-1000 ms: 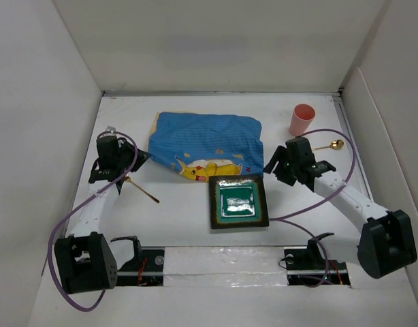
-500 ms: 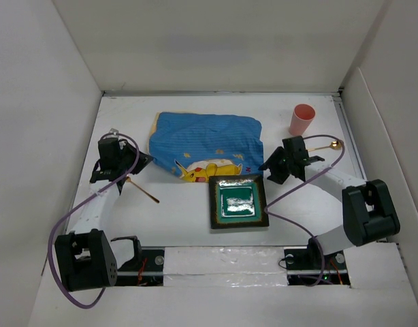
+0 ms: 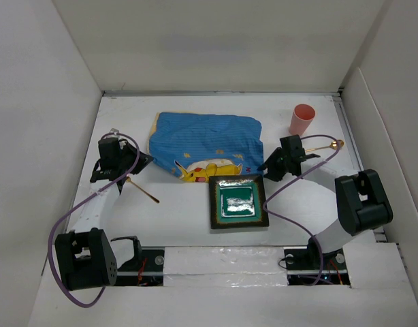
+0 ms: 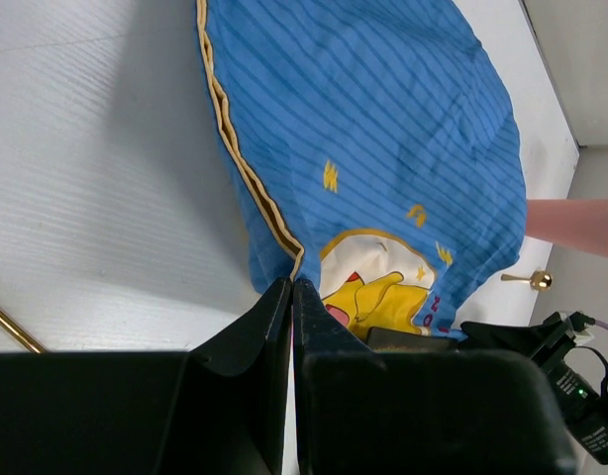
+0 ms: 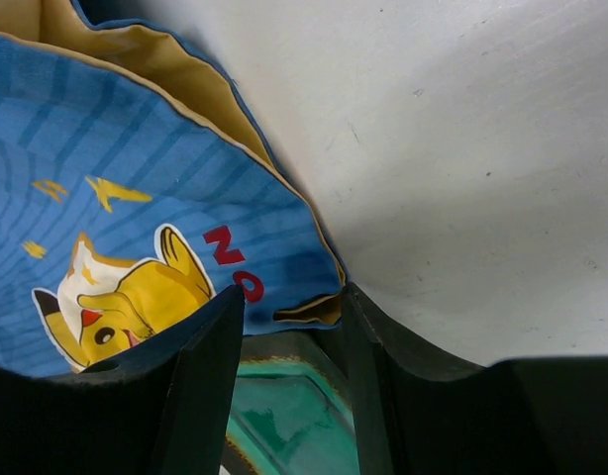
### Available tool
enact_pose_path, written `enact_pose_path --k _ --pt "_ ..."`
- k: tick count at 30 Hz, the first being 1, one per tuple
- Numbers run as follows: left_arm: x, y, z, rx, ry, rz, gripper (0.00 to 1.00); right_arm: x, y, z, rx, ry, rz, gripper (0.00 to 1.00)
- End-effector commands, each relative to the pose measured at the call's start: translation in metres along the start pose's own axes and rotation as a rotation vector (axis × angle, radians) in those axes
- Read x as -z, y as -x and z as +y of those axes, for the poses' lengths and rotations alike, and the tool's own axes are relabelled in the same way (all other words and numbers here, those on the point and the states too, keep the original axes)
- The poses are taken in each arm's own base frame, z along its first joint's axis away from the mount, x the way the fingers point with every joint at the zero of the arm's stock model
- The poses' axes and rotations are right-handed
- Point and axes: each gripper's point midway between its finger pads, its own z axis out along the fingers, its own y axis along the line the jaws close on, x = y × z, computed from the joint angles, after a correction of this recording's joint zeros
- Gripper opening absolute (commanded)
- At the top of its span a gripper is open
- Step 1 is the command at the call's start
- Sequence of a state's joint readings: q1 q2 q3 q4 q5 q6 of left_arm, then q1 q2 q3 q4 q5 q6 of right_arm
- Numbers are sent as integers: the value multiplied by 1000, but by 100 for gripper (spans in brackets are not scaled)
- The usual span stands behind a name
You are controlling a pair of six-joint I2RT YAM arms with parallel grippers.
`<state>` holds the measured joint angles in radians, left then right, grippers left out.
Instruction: Set the dinner table for one person
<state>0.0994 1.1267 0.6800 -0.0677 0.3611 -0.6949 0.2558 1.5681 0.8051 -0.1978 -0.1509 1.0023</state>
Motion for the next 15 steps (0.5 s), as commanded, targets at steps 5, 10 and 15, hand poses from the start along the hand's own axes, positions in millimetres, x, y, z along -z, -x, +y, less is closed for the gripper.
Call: enact_pose_path --k 5,10,15 --pt "0 5 -1 -21 -12 -29 0 6 12 24 -1 66 -25 31" --pt "0 6 -1 -19 -10 -34 0 8 13 29 3 73 -19 19" --pt "1 10 -4 -16 -16 -44 0 16 20 41 9 110 -48 0"
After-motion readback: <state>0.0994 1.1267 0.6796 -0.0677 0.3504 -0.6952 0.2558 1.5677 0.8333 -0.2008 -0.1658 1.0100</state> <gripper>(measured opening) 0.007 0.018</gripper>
